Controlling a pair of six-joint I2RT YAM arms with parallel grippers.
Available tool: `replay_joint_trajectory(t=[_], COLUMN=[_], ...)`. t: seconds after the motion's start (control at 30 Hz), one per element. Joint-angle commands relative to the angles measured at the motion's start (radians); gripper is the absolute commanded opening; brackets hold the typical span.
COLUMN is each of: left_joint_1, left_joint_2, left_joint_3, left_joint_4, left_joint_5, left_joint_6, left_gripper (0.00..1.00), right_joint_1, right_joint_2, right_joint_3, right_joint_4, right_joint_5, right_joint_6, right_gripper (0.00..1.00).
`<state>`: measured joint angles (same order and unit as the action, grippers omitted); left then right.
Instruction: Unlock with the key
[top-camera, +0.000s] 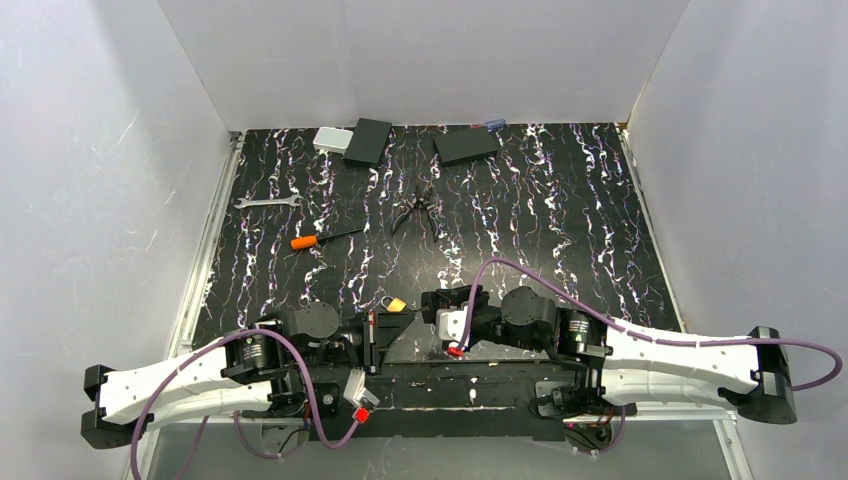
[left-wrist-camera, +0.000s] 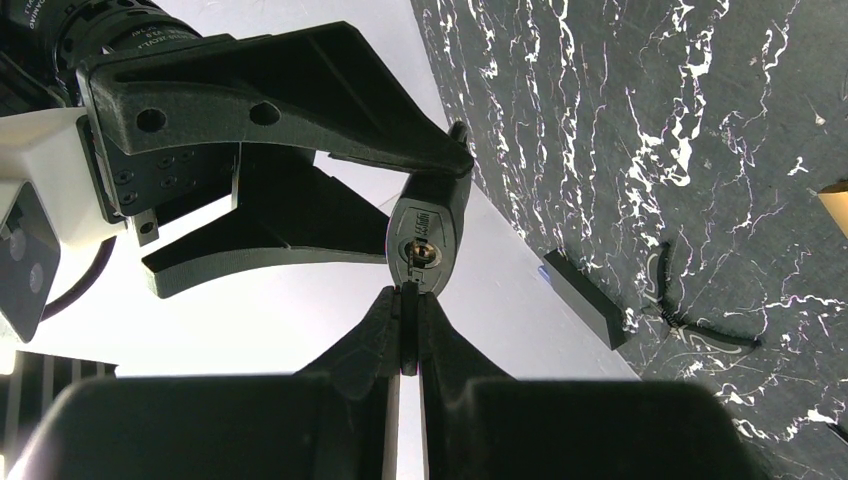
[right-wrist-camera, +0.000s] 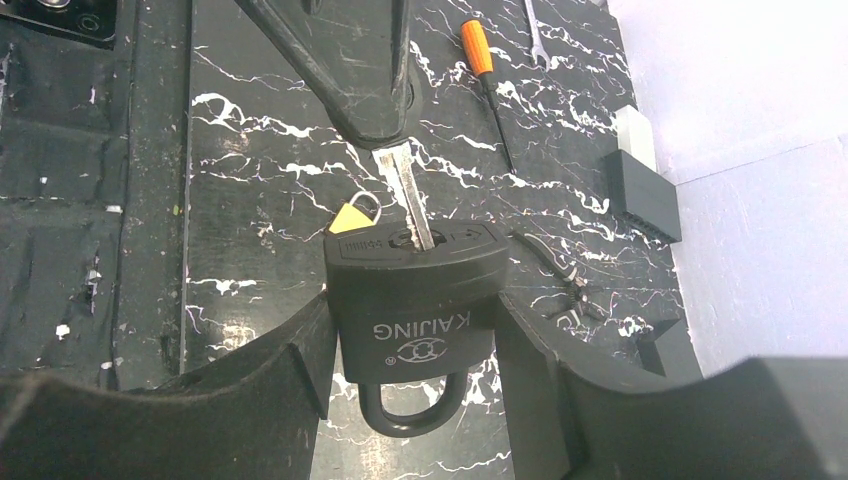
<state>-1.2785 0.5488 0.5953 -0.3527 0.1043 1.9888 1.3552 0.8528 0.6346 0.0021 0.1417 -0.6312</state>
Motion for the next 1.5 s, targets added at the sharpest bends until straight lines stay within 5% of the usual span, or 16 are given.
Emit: replay_joint_trajectory(t=[0.0, 1.47], left_joint_1=[-0.004, -0.007], left_joint_2=[0.002, 0.002], left_joint_3=[-0.012, 0.000], left_joint_4=[-0.014, -0.021], left_joint_5=[-0.016, 0.010], left_joint_6=[0.009, 0.033], left_gripper=[0.00, 0.00], right_joint_1=[0.002, 0.002], right_joint_2=[-0.021, 0.008], right_joint_3=[0.083, 0.114], right_joint_4=[0.134, 0.084], right_joint_5=[-0.017, -0.059], right_joint_6=[0.001, 0.013], right_gripper=[0.01, 0.01])
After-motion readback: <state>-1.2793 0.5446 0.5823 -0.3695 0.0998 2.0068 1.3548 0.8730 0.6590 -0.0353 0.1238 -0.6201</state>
